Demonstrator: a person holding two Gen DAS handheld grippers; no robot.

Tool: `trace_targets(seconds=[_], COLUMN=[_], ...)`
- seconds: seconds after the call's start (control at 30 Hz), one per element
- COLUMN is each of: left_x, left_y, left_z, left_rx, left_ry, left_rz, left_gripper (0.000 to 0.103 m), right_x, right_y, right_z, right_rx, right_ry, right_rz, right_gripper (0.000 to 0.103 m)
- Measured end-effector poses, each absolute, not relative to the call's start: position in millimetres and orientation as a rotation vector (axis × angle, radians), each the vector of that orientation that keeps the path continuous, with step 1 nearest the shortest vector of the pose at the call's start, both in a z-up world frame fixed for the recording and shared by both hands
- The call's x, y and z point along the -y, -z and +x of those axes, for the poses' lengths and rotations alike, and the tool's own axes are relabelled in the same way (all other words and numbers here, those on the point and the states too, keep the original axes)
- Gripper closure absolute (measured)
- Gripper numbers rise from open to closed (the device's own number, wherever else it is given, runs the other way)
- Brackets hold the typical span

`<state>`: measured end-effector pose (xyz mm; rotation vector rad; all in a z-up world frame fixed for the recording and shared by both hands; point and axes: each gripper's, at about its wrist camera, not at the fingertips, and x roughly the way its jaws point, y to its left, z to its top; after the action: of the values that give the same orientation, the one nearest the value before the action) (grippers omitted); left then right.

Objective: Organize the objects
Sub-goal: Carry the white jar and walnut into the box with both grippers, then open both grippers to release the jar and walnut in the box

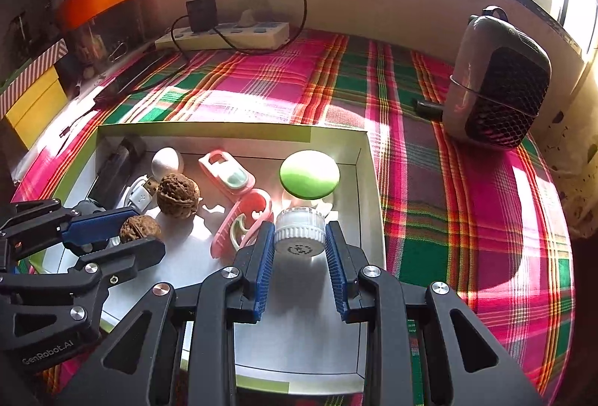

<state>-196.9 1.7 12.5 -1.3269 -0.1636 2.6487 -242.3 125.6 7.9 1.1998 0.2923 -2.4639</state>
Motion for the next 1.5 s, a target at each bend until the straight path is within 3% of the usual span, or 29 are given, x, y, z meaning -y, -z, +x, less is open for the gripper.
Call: trace_targets(seconds=[0.93, 1.2, 1.5], left_x=[-2.8, -2.7, -1.6], left_y=[-11.3, -11.2, -11.4], left_z=[-199.3, -198.9, -199.1], left_rx=[0.132, 0.130, 0.132], left_ry=[-2.662, -2.662, -2.658], left_rz=[-1.340, -1.341, -1.341], left_gripper=[0.073, 0.073, 0.071], right_x=[-125.2, -120.7, -119.8], right_y=[-4.7, -3.5, -3.4], right_z=[-243.4, -241.5, -240.7], right_rx=[-0.291, -0.304, -0.311], right_ry=[2.477, 2.469, 2.474], right_rz=[1.190, 1.184, 1.180], right_gripper=[0.074, 0.063, 0.060])
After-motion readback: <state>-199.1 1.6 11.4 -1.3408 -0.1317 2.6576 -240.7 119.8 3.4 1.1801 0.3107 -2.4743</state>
